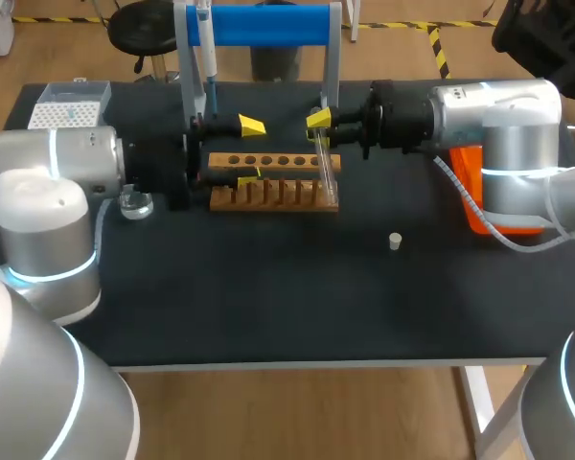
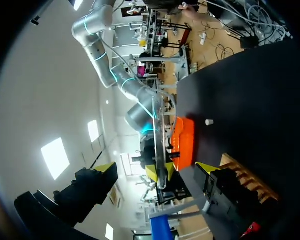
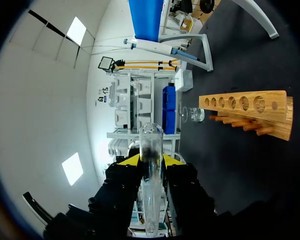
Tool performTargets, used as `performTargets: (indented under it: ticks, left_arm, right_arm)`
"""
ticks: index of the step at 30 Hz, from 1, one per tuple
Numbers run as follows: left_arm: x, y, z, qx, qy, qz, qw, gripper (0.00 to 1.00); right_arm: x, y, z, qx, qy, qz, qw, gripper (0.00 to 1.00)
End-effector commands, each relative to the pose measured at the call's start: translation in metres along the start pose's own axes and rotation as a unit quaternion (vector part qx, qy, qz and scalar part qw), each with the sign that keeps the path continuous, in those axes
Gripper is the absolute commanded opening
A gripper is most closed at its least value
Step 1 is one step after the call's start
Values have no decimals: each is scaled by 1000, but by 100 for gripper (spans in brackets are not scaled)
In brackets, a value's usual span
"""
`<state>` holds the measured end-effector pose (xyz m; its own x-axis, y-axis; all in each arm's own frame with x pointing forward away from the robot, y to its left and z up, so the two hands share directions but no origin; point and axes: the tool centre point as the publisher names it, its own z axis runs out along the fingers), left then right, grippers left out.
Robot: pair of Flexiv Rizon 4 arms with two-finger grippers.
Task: Invert the test tube, pick up the pipette, mount the tip to pipette, aspirate from beaker and dispense into the tube, eject the tip, return the pipette, and cap with the stopper.
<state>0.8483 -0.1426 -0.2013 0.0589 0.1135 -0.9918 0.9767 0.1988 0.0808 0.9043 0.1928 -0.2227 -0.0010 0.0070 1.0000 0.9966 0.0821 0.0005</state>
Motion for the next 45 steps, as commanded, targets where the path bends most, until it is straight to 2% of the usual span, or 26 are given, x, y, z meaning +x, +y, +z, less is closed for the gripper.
performTargets:
  ticks: [1,11,23,45]
  left_arm:
    - [2,-9,14,-3,-9,7,1000,100]
    - [-1,-30,41,34,-13,22,999,100]
    - [-6,-33,67,80,-35,32,996,100]
    - [-6,-31,97,95,-42,14,995,100]
  right_arm:
    - [1,0,0,0,-2,0,1000,0]
    - [1,0,0,0,-2,0,1000,0]
    - [1,0,0,0,-2,0,1000,0]
    - [1,0,0,0,-2,0,1000,0]
